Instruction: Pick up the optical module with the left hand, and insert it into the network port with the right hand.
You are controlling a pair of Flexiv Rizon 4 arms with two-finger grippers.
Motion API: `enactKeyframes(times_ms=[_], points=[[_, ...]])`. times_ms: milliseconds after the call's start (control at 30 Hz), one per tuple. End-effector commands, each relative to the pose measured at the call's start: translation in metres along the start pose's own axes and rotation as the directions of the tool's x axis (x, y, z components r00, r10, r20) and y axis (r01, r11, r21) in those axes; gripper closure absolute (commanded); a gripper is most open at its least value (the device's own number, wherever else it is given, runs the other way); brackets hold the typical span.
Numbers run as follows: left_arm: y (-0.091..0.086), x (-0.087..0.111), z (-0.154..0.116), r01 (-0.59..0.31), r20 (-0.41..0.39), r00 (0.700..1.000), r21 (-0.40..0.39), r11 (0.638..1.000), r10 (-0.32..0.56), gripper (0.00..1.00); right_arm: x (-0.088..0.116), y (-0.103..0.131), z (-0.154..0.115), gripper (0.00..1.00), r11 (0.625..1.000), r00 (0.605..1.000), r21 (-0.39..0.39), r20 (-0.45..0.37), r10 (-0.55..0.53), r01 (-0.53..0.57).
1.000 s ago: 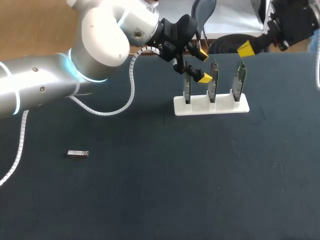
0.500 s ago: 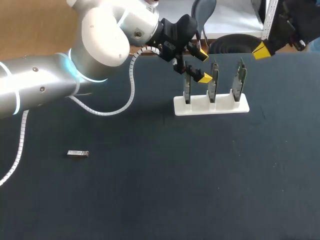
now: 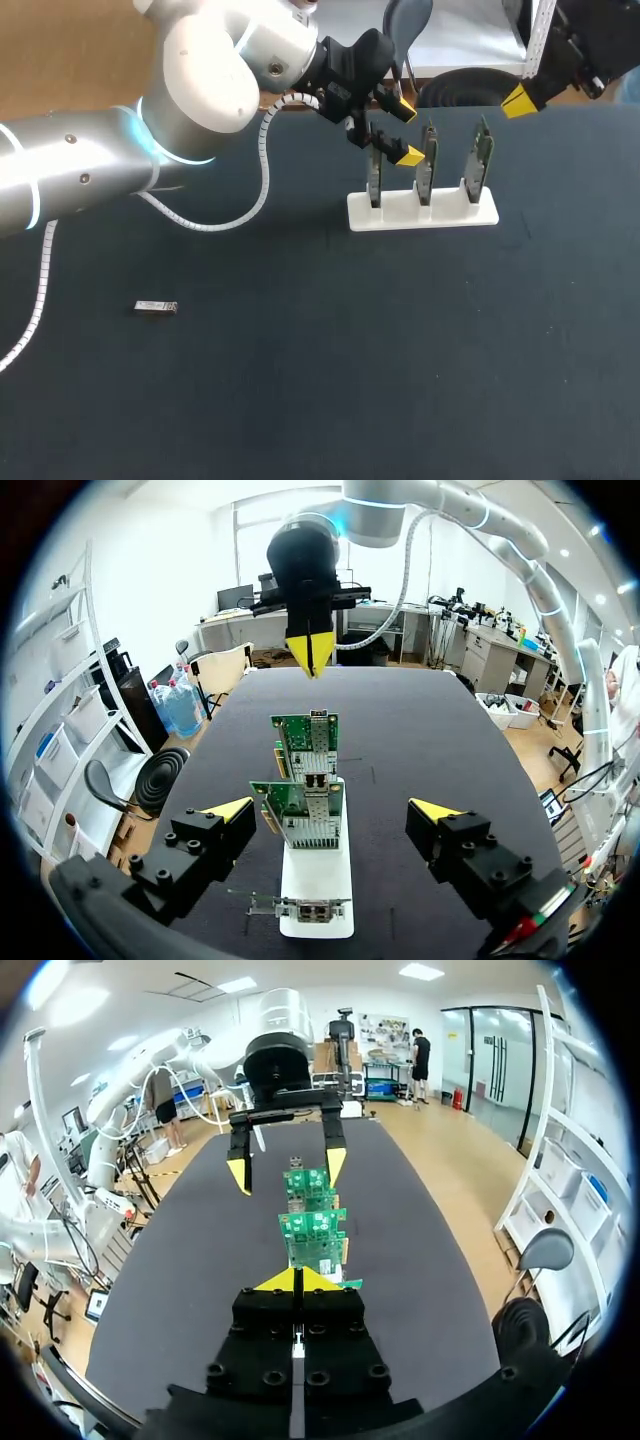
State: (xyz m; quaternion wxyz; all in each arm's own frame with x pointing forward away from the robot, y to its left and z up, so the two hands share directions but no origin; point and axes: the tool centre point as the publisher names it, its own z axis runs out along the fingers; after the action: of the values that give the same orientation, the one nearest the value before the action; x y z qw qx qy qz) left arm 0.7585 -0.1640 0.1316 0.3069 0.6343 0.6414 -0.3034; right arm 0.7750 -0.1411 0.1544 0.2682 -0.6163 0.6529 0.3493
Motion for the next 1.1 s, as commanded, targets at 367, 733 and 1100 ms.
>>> enactKeyframes(times_ms=[367, 733, 1100], points=[[0.0016, -0.0013, 0.0004, 0.002, -0.006, 1.000, 0.003, 1.000, -0.002, 0.00, -0.0020, 0.0041, 0.0016, 1.00, 0.999, 1.000, 0.031, 0.004, 0.010, -0.010], [0.0016, -0.0013, 0.0004, 0.002, -0.006, 1.000, 0.003, 1.000, -0.002, 0.00, -0.0034, 0.0017, 0.0009, 0.00, 0.997, 0.999, 0.075, 0.011, 0.034, -0.034], [0.0016, -0.0013, 0.0004, 0.002, -0.006, 1.000, 0.003, 1.000, -0.002, 0.00, -0.0034, 0.0017, 0.0009, 0.00, 0.997, 0.999, 0.075, 0.011, 0.034, -0.034]])
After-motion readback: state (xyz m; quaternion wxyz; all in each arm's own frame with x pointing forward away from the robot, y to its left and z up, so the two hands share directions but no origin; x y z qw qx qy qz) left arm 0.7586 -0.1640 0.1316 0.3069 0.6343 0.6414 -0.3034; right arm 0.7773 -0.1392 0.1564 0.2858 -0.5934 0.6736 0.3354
